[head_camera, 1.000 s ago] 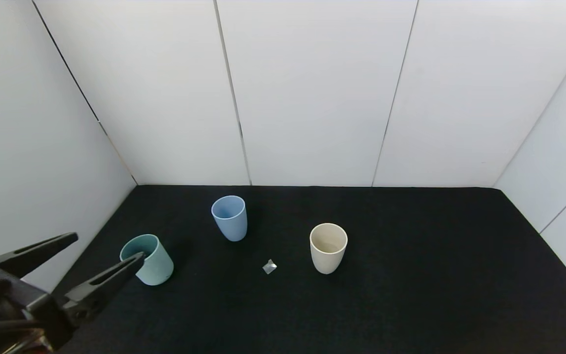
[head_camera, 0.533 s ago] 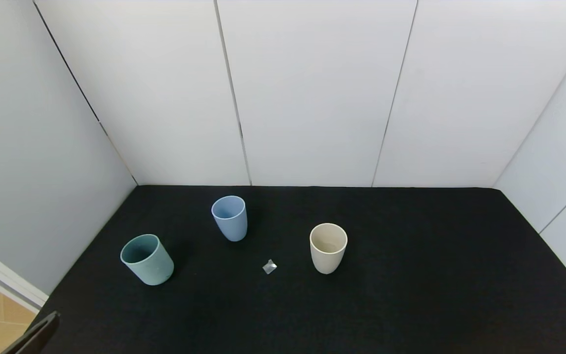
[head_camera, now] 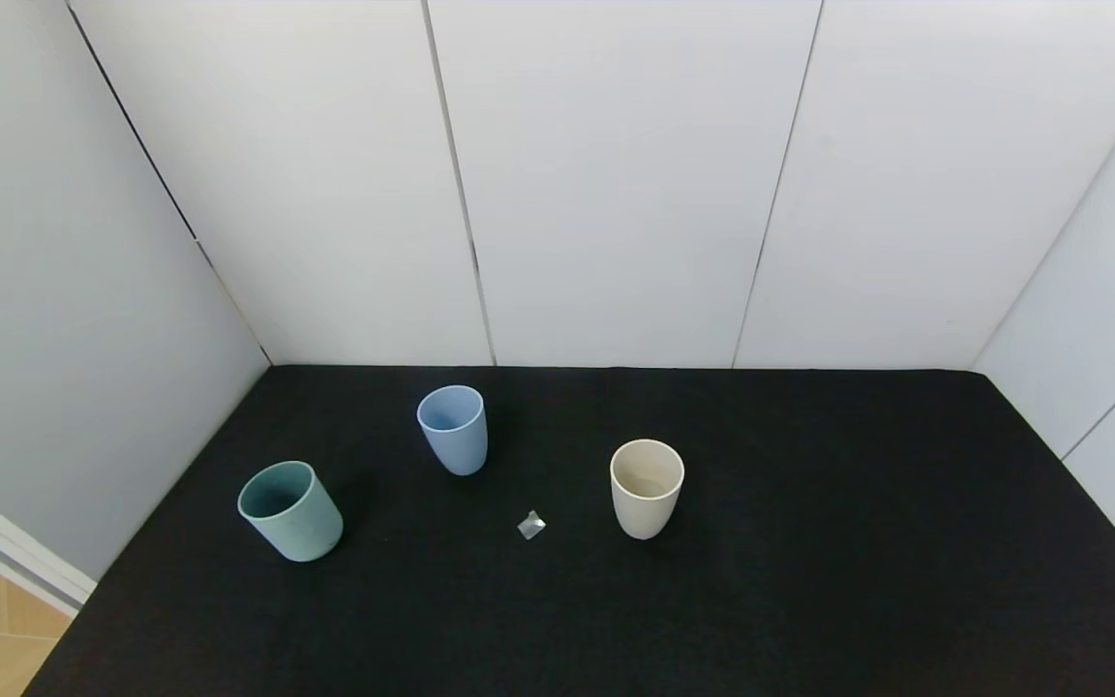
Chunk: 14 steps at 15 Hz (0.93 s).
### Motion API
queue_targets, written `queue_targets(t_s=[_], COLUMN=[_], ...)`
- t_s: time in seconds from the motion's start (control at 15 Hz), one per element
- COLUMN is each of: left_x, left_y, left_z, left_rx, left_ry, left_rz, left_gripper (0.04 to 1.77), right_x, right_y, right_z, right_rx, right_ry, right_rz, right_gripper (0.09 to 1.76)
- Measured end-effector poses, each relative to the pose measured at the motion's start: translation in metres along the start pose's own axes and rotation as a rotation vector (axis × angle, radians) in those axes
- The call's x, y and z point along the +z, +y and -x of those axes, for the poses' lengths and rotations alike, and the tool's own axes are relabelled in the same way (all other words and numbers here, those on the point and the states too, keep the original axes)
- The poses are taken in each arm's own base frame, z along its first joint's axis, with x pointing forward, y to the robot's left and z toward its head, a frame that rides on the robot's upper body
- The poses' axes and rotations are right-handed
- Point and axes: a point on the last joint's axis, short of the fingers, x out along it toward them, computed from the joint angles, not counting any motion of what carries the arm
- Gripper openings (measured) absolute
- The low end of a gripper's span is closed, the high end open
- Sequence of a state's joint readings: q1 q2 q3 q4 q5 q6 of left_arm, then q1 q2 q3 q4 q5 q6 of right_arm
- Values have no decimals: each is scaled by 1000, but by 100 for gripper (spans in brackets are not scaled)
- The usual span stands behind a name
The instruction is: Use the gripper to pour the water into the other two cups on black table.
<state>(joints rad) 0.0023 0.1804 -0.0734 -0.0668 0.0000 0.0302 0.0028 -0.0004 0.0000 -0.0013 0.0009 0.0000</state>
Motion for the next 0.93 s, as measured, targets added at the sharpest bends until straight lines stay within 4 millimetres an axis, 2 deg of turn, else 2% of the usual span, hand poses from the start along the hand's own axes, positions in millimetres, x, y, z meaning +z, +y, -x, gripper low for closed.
queue_targets(t_s=[0.27,0.47,0.67,0.93], left_x=[-23,-24,-24,-24], left_y=[-1,-1,0,0], left_z=[9,11,11,11], left_rx=[-4,-2,10,15], left_ry=[-34,-94,-106,-107], left_rz=[-58,-21,91,96], left_gripper=[172,172,172,172], right_x=[0,0,0,0], right_y=[0,0,0,0], right_z=[0,0,0,0], right_rx=[0,0,0,0], right_ry=[0,0,0,1], right_rz=[0,0,0,1], right_gripper=[171,171,171,171])
